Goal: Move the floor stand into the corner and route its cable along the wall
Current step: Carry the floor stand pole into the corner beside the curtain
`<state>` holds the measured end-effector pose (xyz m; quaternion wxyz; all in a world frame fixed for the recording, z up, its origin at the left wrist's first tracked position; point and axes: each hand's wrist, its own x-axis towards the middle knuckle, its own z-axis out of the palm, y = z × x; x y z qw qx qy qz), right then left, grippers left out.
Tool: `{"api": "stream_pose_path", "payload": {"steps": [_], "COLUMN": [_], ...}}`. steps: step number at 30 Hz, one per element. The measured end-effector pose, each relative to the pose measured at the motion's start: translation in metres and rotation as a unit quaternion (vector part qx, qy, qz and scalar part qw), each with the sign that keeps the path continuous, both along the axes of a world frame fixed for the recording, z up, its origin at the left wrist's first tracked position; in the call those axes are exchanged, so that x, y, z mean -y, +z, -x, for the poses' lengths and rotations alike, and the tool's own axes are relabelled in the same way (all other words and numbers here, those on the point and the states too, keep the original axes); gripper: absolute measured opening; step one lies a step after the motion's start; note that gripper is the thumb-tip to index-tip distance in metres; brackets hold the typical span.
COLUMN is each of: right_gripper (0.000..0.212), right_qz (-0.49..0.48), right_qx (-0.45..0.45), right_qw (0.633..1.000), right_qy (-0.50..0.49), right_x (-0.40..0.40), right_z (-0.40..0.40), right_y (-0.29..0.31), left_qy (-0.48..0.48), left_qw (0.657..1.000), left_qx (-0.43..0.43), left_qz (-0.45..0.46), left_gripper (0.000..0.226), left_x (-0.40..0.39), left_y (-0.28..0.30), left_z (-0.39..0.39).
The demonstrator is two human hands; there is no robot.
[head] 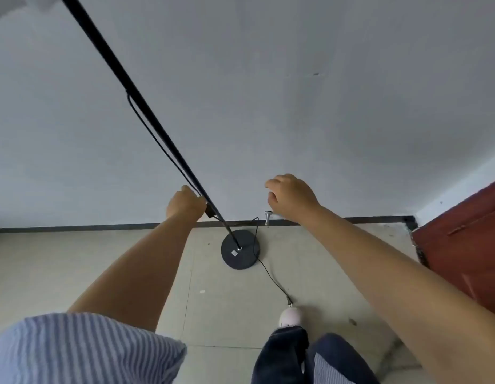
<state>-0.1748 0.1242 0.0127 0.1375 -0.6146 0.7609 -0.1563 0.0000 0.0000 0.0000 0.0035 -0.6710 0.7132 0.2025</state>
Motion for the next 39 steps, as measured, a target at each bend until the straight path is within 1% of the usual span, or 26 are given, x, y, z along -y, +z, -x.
{"api": "stream_pose_path", "payload": {"steps": [3,6,8,10,13,15,16,17,18,19,22,23,24,26,28,29,30,31,33,34,35,37,38,39], "right_gripper": [0.023,0.025,0.027,0.027,0.025,0.026,0.025,0.027,0.034,0.037,0.020,0.019,0.027,0.053,0.074,0.080,0.082,0.078,0.054,0.044,0.040,0.047,0.052,0.055], "right_qz": [-0.019,-0.038,-0.047,-0.063,-0.102,-0.126,-0.129,-0.133,-0.139,-0.144,-0.143,-0.149,-0.165,-0.201,-0.220,-0.229,-0.240,-0.260,-0.320,-0.358,-0.394,-0.451,-0.464,-0.463], "right_qx": [0.024,0.046,0.063,0.082,0.106,0.108,0.119,0.132,0.142,0.151,0.181,0.188,0.196,0.208,0.203,0.202,0.210,0.225,0.272,0.307,0.346,0.410,0.427,0.430], "right_qw": [1.000,0.998,0.996,0.994,0.988,0.984,0.982,0.980,0.978,0.976,0.971,0.968,0.964,0.954,0.949,0.946,0.941,0.932,0.900,0.875,0.846,0.786,0.770,0.770], "right_qy": [0.004,0.027,0.035,0.038,0.047,0.060,0.067,0.068,0.068,0.069,0.068,0.072,0.073,0.080,0.100,0.111,0.117,0.117,0.116,0.110,0.101,0.099,0.099,0.089], "right_x": [0.015,0.028,0.033,0.036,0.036,0.037,0.037,0.038,0.039,0.039,0.039,0.039,0.038,0.035,0.033,0.033,0.033,0.033,0.031,0.029,0.025,0.016,0.012,0.010], "right_z": [0.015,0.027,0.035,0.041,0.052,0.061,0.065,0.068,0.070,0.070,0.072,0.074,0.076,0.080,0.082,0.081,0.079,0.077,0.073,0.070,0.069,0.070,0.072,0.077], "right_y": [-0.013,-0.027,-0.036,-0.049,-0.070,-0.082,-0.089,-0.093,-0.097,-0.101,-0.117,-0.122,-0.127,-0.136,-0.142,-0.146,-0.150,-0.154,-0.161,-0.163,-0.164,-0.161,-0.158,-0.155], "left_qy": [0.081,0.136,0.170,0.216,0.266,0.299,0.303,0.305,0.311,0.323,0.333,0.329,0.324,0.324,0.346,0.361,0.373,0.384,0.402,0.411,0.416,0.420,0.423,0.427], "left_qw": [0.996,0.985,0.968,0.942,0.927,0.918,0.919,0.921,0.920,0.911,0.856,0.834,0.809,0.752,0.704,0.687,0.676,0.665,0.632,0.614,0.597,0.567,0.557,0.549], "left_qx": [-0.042,-0.081,-0.136,-0.195,-0.213,-0.221,-0.217,-0.211,-0.214,-0.233,-0.351,-0.389,-0.427,-0.493,-0.538,-0.551,-0.561,-0.572,-0.606,-0.624,-0.641,-0.671,-0.681,-0.689], "left_qz": [-0.017,-0.070,-0.126,-0.170,-0.155,-0.137,-0.127,-0.117,-0.108,-0.112,-0.180,-0.210,-0.242,-0.292,-0.308,-0.306,-0.298,-0.288,-0.267,-0.256,-0.245,-0.227,-0.218,-0.204], "left_gripper": [0.039,0.034,0.027,0.031,0.028,0.034,0.034,0.031,0.028,0.027,0.039,0.041,0.043,0.045,0.046,0.046,0.046,0.047,0.047,0.047,0.046,0.045,0.045,0.044], "left_x": [0.023,0.040,0.048,0.054,0.052,0.054,0.057,0.061,0.063,0.064,0.051,0.042,0.032,0.014,0.002,-0.002,-0.004,-0.006,-0.006,-0.006,-0.006,-0.006,-0.005,-0.004], "left_y": [-0.006,-0.015,-0.023,-0.033,-0.047,-0.052,-0.053,-0.053,-0.053,-0.052,-0.045,-0.041,-0.036,-0.025,-0.016,-0.010,-0.005,0.000,0.011,0.015,0.019,0.024,0.026,0.027], "left_z": [0.011,0.023,0.029,0.034,0.038,0.039,0.038,0.039,0.041,0.043,0.054,0.058,0.061,0.065,0.062,0.060,0.059,0.059,0.059,0.061,0.062,0.066,0.068,0.068]}}
